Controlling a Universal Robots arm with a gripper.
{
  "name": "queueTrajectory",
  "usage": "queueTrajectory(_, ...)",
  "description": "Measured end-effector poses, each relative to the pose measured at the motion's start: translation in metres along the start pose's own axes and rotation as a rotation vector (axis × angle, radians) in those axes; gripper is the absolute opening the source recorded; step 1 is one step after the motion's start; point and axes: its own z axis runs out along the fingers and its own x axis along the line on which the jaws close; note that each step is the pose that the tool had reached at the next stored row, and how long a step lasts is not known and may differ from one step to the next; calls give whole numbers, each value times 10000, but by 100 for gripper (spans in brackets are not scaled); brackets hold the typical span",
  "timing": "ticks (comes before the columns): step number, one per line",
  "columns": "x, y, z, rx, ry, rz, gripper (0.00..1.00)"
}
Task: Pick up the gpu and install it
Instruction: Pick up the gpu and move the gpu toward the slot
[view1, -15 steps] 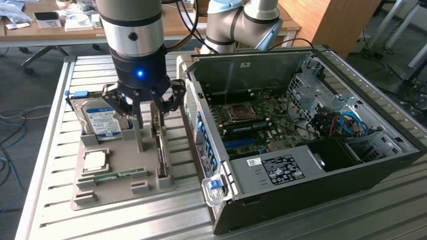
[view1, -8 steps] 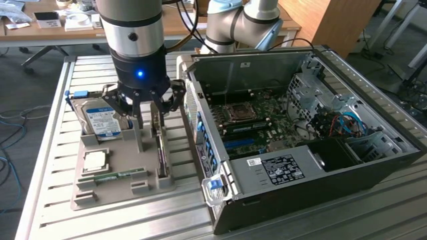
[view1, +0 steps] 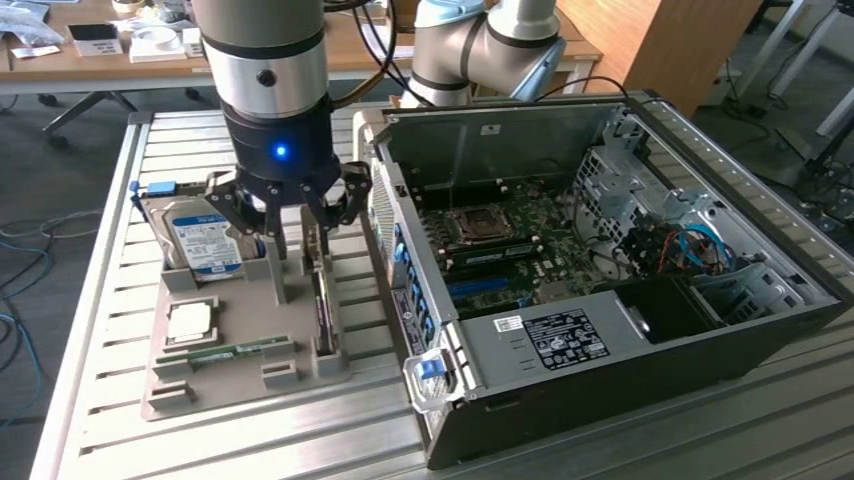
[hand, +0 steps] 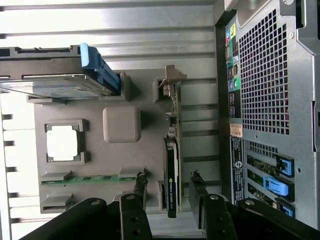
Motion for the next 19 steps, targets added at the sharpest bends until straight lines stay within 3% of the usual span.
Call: queueTrajectory(19,2,-3,74,2,2,0,47)
